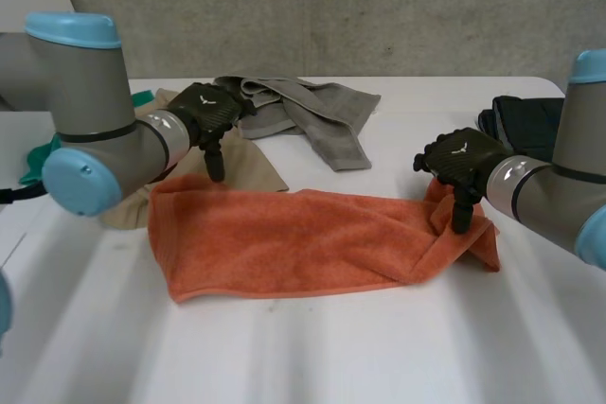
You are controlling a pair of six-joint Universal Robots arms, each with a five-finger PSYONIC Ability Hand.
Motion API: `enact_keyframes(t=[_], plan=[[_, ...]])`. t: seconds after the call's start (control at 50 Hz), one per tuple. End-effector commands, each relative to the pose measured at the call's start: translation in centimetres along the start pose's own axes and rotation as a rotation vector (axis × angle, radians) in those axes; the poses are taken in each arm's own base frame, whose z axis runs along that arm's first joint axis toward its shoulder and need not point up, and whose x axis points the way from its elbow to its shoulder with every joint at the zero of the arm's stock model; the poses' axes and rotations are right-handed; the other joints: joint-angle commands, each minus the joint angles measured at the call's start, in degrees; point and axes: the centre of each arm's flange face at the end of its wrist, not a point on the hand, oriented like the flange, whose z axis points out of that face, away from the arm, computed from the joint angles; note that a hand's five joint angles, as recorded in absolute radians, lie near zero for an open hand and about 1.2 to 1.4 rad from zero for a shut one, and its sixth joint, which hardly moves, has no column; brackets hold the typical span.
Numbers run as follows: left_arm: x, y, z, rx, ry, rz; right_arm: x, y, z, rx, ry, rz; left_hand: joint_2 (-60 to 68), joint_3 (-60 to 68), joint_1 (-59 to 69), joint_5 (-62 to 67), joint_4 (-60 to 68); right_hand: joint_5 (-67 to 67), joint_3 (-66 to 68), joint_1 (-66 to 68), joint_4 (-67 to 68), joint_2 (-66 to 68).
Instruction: Fold the laundry.
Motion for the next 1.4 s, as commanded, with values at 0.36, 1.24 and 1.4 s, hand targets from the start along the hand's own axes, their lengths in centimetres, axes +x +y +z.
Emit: enact_keyframes(t=[0.36, 1.24, 1.4], plan=[[-8.5, 11.9, 8.2, -0.187, -0.237, 0.432, -2.1, 1.6, 1.6, -0.018, -0.010, -0.042, 50.8, 50.4, 50.6, 49.6, 51.0, 1.1, 0.0, -1.3, -0.8, -0.6], [-7.5, 2.5, -5.8, -0.135, -0.316, 0.076, 1.9, -1.4, -2.2, 0.044, 0.101, 0.019, 2.2, 1.7, 2.0, 0.9, 2.4, -6.1, -7.3, -8.6, -8.1, -7.8], [-0.5, 5.7, -11.2, -0.334, -0.016, -0.193, 2.7, -0.4, -4.4, -0.065, 0.068, 0.042, 16.7, 16.2, 16.5, 15.4, 16.9, 6.1, 5.0, 3.7, 4.2, 4.4]])
